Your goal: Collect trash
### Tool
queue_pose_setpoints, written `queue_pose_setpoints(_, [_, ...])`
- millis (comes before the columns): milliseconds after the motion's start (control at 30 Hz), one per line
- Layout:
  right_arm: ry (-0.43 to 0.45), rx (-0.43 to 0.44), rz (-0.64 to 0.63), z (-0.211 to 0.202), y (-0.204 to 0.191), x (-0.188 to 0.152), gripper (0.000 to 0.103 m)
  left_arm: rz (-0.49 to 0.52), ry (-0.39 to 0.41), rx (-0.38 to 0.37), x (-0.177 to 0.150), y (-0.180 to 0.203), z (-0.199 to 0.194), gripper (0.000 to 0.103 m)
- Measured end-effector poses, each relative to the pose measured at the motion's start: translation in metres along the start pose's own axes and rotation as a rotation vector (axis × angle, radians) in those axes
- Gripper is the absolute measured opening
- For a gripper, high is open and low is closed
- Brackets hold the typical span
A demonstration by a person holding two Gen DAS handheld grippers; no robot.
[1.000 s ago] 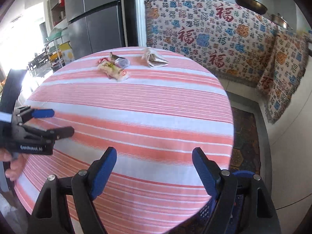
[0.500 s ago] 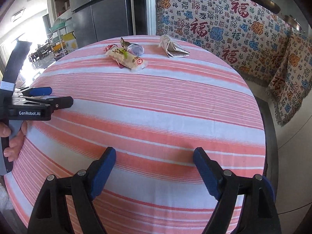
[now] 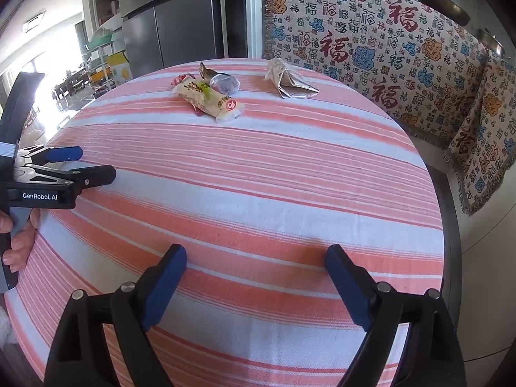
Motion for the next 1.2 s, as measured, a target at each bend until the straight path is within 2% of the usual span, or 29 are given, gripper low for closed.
queue_pose_setpoints(167, [-0.053,0.060,-0.110,0.025,-0.007,0.033,0.093,0.004,0.001,-0.006,0.001,-0.001,0.000,0.103])
queue_pose_setpoints(300, [-0.085,0.105,-0.206,0.053,-0.035,0.078,0.093,0.003,0.002,-0.006,0.000,-0.001,0.000,0.103])
queue_pose_setpoints(400, [-0.091,0.100,-0.245,0.076,-0.046,0.113,0.092,0.002,0.002,-0.007,0.000,-0.001,0.000,0.103])
queue_pose_setpoints(500, [-0.052,0.070,-0.296,0.086,-0.058,0.139,0.091,0.003,0.002,-0.009,0.000,0.000,-0.001,0.103])
queue_pose_setpoints(567, [-0.019,0.084,-0.314,0.086,-0.065,0.149,0.091,0.005,0.002,-0.009,0.000,0.001,0.000,0.103])
queue_pose_setpoints(600, [-0.019,0.113,-0.309,0.086,-0.068,0.150,0.081,0.005,0.002,-0.009,0.001,0.001,0.000,0.103])
queue_pose_setpoints(633, [-0.026,0.144,-0.303,0.086,-0.070,0.149,0.054,0.007,0.002,-0.010,0.001,0.001,0.000,0.103])
queue_pose_setpoints(667, [-0.032,0.149,-0.298,0.085,-0.070,0.145,0.043,0.007,0.002,-0.011,0.001,0.001,0.000,0.103])
queue_pose_setpoints(733, [-0.033,0.138,-0.272,0.080,-0.065,0.140,0.031,0.007,0.002,-0.011,0.002,0.001,0.001,0.103])
queue_pose_setpoints(800, [-0.048,0.119,-0.216,0.070,-0.054,0.132,0.031,0.007,0.002,-0.011,0.002,0.000,0.001,0.103])
queue_pose_setpoints(867, [-0.092,0.105,-0.101,0.055,-0.034,0.117,0.030,0.007,0.002,-0.011,0.002,0.000,0.001,0.103])
queue_pose_setpoints(967, [-0.212,-0.067,0.049,0.037,-0.002,0.083,0.030,0.005,0.004,-0.008,0.002,0.000,0.001,0.103])
queue_pose_setpoints(1000, [-0.227,-0.087,0.077,0.030,0.004,0.071,0.030,0.004,0.004,-0.008,0.002,0.000,0.001,0.103])
queue_pose_setpoints(1067, [-0.248,-0.103,0.115,0.020,0.008,0.048,0.033,0.004,0.004,-0.008,0.002,0.000,0.002,0.103])
queue_pose_setpoints(1100, [-0.254,-0.083,0.137,0.018,0.008,0.040,0.034,0.004,0.005,-0.008,0.002,0.000,0.002,0.103])
queue_pose_setpoints(1167, [-0.228,-0.001,0.168,0.014,0.002,0.024,0.055,0.004,0.005,-0.008,0.001,0.000,0.001,0.103])
queue_pose_setpoints(1200, [-0.181,0.002,0.163,0.010,-0.001,0.018,0.072,0.004,0.005,-0.007,0.001,0.000,0.001,0.103])
Point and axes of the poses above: each gripper's, at about its wrist camera, not at the fingertips, and z roughly the way its jaws point, y to its right, x to its top, the point moved 3 cm from there along z, roughly the way its jaws point, and after that the axes turned 15 degrees about -x, right-handed, at the moved point
